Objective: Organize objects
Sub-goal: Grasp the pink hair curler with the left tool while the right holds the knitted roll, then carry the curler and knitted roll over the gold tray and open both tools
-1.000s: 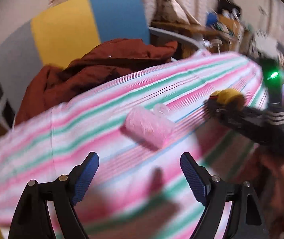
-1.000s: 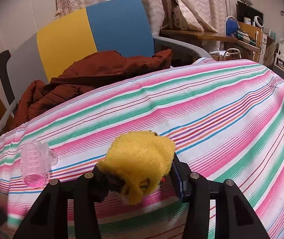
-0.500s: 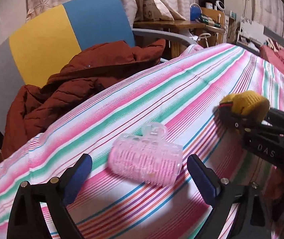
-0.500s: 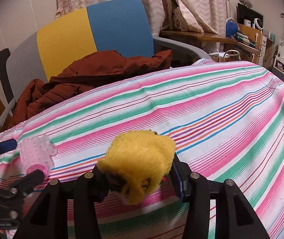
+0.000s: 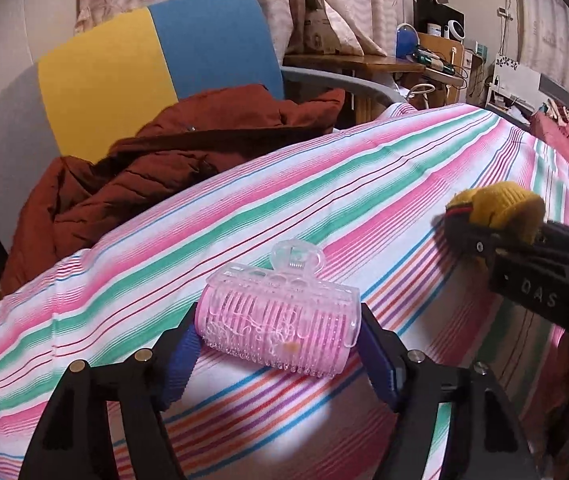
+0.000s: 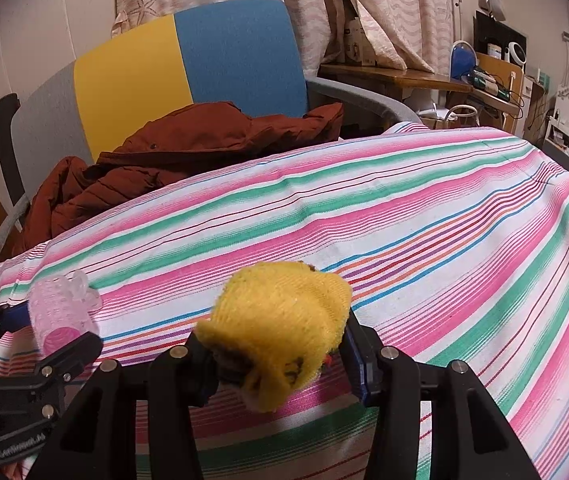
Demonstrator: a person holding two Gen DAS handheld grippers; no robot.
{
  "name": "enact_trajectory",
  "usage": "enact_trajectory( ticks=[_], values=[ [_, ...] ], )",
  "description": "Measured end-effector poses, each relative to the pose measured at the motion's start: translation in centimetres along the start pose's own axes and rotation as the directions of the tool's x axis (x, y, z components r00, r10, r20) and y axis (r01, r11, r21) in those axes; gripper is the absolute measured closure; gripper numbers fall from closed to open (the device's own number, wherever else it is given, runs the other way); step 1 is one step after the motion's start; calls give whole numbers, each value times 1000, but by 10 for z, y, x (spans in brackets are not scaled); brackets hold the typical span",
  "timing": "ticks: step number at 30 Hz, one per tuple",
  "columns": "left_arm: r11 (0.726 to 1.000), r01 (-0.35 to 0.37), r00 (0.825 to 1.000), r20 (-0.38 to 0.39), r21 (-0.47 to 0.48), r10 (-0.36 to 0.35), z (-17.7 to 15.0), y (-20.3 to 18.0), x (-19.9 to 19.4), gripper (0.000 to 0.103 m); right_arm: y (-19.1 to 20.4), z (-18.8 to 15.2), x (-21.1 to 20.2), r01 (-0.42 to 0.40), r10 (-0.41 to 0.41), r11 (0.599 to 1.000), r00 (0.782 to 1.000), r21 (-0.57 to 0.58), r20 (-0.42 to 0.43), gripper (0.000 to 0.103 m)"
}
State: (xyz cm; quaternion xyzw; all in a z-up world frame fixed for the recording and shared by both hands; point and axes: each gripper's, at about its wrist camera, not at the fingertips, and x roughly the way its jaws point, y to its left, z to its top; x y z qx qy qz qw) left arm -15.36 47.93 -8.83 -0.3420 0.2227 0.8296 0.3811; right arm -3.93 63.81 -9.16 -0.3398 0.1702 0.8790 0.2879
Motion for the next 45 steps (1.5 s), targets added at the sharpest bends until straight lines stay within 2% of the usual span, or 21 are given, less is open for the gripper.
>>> enact_trajectory(
  ticks=[6, 14, 27, 31, 36, 43, 45],
  values=[
    [997, -71, 997, 18, -9, 71, -14, 2, -13, 30, 11, 0, -6, 17, -15, 998, 999, -54, 30, 58],
    [993, -113, 992, 51, -21, 114, -28, 0, -30, 30, 23, -2, -20, 47, -36, 993, 995, -113, 95, 58],
    [975, -183, 976, 142, 130, 164, -57, -47, -70, 30, 33, -13, -46, 77, -55, 986, 988, -149, 142, 58],
    [978, -171, 977, 145, 118, 153, -67, -51, -82, 30, 35, -22, -57, 78, -55, 985, 987, -152, 152, 58],
    [988, -151, 980, 136, 39, 144, -79, -47, -97, 30, 38, -34, -72, 72, -46, 984, 987, -164, 154, 58],
    [997, -43, 986, 156, -68, 53, -101, -47, -134, 30, 42, -51, -101, 11, 16, 981, 990, -191, 139, 58],
    [993, -31, 987, 155, -117, 49, -107, -44, -145, 30, 43, -57, -109, -9, 35, 981, 991, -194, 131, 58]
  ],
)
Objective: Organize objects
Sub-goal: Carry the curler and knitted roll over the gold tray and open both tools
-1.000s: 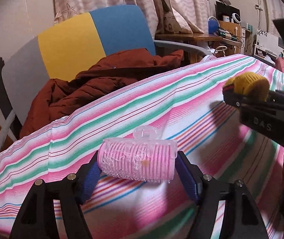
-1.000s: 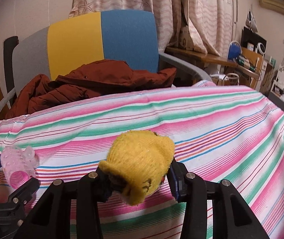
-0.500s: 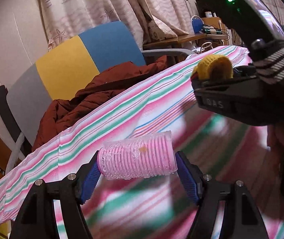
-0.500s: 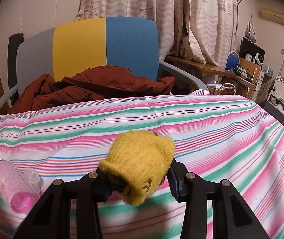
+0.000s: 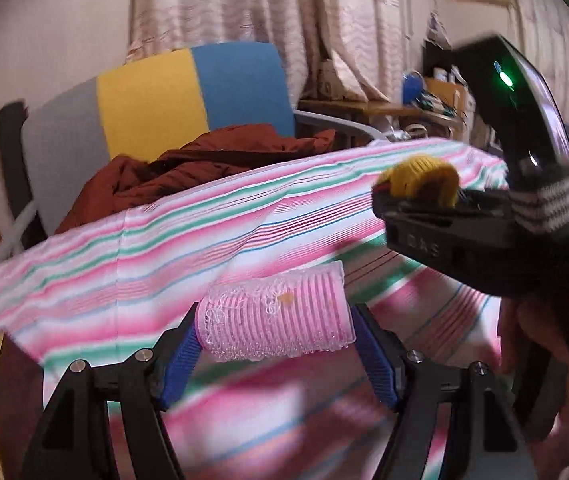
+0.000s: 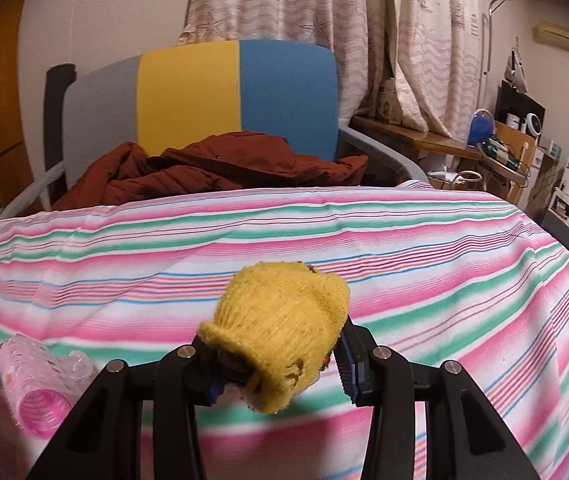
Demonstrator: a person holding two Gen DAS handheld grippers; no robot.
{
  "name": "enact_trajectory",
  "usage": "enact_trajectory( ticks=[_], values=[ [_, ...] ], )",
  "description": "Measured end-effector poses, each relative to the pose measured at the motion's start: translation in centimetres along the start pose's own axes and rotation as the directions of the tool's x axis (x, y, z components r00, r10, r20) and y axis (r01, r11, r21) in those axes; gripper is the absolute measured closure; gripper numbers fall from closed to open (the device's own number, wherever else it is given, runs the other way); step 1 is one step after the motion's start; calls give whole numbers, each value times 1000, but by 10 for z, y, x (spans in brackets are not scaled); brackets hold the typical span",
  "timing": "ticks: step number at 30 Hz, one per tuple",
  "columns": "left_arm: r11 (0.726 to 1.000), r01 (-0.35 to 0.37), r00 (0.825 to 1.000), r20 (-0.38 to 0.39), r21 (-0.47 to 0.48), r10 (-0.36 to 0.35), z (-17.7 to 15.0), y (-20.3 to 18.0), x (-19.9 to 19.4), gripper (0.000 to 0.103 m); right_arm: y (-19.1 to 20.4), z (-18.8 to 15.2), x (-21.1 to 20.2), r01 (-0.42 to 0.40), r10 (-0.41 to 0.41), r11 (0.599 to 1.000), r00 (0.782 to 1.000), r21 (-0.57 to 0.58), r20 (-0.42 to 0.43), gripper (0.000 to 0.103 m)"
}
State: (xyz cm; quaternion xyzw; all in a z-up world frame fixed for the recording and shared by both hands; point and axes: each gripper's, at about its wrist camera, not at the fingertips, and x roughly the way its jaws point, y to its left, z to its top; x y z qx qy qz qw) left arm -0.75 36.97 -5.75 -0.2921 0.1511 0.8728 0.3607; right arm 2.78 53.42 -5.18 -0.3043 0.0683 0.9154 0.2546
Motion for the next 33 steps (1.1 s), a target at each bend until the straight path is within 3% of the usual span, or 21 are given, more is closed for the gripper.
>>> enact_trajectory(
  ticks=[10, 19, 26, 33],
  values=[
    [995, 67, 996, 58, -78, -63, -24, 12, -68, 30, 2, -25, -45, -119, 121, 992, 992, 51, -39, 58],
    [979, 116, 987, 126, -167, -95, -46, 42, -137, 30, 46, -38, -87, -281, 284, 956, 958, 79, -29, 58],
    [950, 63, 988, 156, -306, -16, -62, 104, -177, 30, 118, -36, -111, -422, 422, 906, 906, 4, -39, 58],
    [903, -31, 985, 142, -429, 101, -75, 179, -198, 30, 199, -20, -125, -570, 566, 819, 821, -63, -73, 58]
  ],
)
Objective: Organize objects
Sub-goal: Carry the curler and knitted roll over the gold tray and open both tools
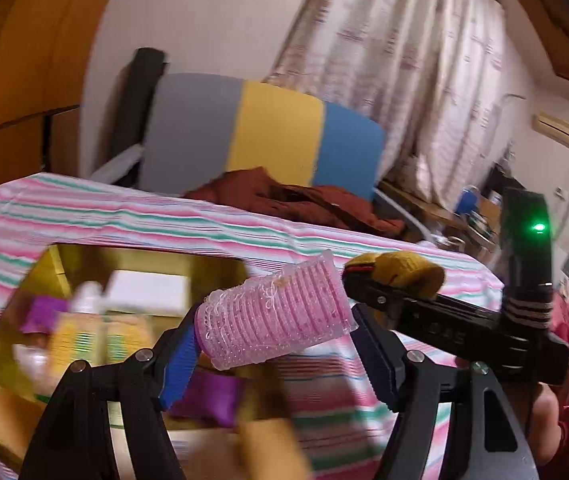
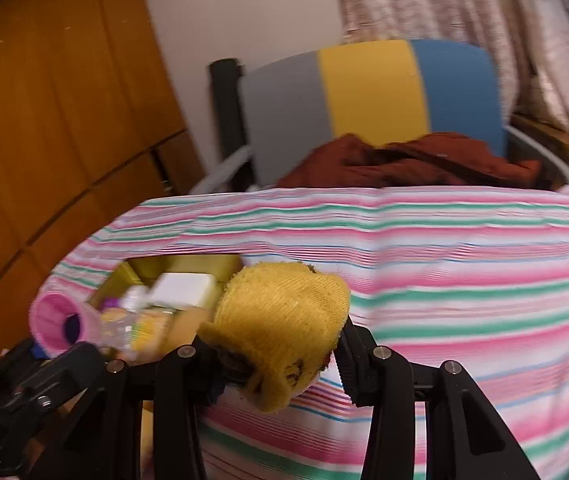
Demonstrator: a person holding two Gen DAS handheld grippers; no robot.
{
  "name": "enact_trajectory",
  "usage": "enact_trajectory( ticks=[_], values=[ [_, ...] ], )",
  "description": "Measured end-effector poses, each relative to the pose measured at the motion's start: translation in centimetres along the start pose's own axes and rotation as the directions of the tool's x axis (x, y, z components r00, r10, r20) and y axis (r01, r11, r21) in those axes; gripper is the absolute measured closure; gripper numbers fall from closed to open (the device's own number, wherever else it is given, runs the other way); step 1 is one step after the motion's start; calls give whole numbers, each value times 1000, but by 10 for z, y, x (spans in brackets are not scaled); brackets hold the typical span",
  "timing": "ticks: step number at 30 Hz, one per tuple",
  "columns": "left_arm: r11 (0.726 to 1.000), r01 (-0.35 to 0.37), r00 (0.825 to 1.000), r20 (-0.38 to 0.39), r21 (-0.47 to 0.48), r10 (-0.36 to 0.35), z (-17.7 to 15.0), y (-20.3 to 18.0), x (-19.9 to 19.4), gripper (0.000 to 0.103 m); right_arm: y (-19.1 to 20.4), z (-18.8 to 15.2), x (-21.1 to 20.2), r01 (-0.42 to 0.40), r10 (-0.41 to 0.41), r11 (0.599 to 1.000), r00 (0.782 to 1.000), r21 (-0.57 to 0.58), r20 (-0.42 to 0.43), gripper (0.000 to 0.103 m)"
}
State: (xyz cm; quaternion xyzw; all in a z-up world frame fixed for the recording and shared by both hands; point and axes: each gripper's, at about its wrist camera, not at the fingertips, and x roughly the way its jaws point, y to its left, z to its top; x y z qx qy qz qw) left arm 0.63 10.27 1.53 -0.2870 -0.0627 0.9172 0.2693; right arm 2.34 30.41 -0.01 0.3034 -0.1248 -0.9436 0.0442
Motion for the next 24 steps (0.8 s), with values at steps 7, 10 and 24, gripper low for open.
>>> enact_trajectory(
  ticks=[7, 10, 24],
  values=[
    [995, -78, 996, -57, -64, 74, 4, 55, 13, 30, 49, 17, 54, -78, 73, 995, 994, -59, -84, 58],
    [993, -103, 990, -99, -61, 97, 1, 70, 23, 30, 58, 23, 79, -79, 70, 994, 991, -71, -117, 57],
    [989, -123, 976, -190, -79, 106, -9, 75, 29, 27, 42, 20, 60, -59, 61, 998, 997, 35, -55, 14]
  ],
)
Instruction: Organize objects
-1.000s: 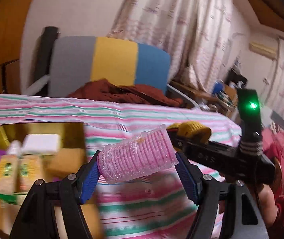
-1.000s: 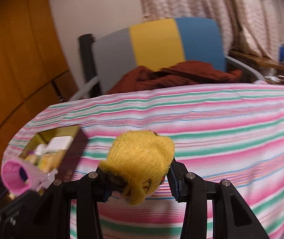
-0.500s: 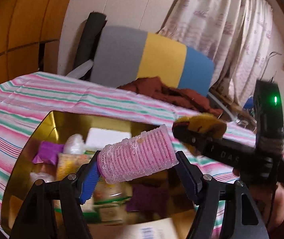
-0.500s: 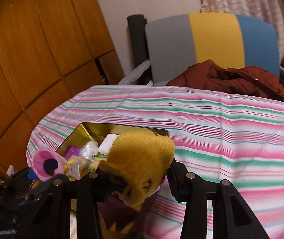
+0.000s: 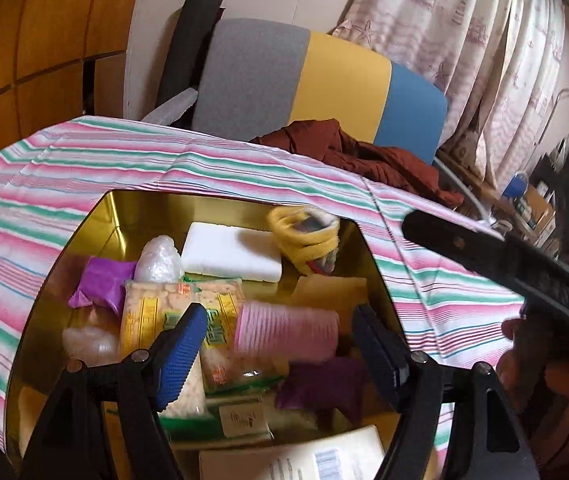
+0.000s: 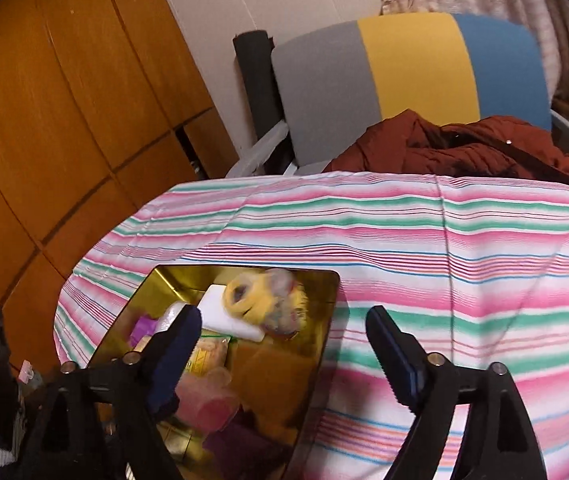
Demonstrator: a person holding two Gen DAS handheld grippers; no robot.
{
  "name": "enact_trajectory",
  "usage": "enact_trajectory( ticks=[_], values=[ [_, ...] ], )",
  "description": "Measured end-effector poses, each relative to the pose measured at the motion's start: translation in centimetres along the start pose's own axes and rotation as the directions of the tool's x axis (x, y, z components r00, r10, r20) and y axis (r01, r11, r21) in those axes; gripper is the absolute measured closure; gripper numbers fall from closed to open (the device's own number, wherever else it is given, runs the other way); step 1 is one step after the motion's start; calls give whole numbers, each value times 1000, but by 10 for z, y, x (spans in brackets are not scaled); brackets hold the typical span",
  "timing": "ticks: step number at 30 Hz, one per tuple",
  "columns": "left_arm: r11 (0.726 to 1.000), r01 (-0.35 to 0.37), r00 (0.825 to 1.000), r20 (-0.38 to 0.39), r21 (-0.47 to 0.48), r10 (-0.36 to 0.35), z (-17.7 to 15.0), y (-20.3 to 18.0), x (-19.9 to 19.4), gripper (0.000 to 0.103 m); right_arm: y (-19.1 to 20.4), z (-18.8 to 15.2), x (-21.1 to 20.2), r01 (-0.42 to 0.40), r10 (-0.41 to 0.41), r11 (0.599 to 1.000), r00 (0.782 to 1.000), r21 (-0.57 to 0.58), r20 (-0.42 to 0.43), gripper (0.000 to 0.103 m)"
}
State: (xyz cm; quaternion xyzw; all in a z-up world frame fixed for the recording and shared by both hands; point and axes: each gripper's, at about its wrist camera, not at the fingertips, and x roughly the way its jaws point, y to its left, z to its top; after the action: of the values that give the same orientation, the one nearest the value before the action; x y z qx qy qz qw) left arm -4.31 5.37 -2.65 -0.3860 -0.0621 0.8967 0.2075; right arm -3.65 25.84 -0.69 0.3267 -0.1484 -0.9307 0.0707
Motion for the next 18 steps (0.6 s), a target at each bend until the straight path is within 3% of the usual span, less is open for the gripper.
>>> enact_trajectory(
  ticks=[2, 5, 11, 18],
  values=[
    [1000, 12, 1000, 14, -19, -12, -4, 1, -9, 27, 2, -6, -12, 10, -9, 1000, 1000, -3, 17, 8],
    [999, -33, 999, 42, -17, 33, -8, 0, -24, 27, 7, -15, -28, 37, -36, 999, 998, -18, 44, 0],
    [988, -155, 984, 92, 23, 152, -11, -3, -56, 27, 28, -26, -46, 84, -82, 994, 996, -68, 40, 0],
    [971, -238, 967, 87, -18, 238, -16, 11, -79, 27, 57, -40, -51, 213, -211, 966, 977, -148, 25, 0]
  ],
)
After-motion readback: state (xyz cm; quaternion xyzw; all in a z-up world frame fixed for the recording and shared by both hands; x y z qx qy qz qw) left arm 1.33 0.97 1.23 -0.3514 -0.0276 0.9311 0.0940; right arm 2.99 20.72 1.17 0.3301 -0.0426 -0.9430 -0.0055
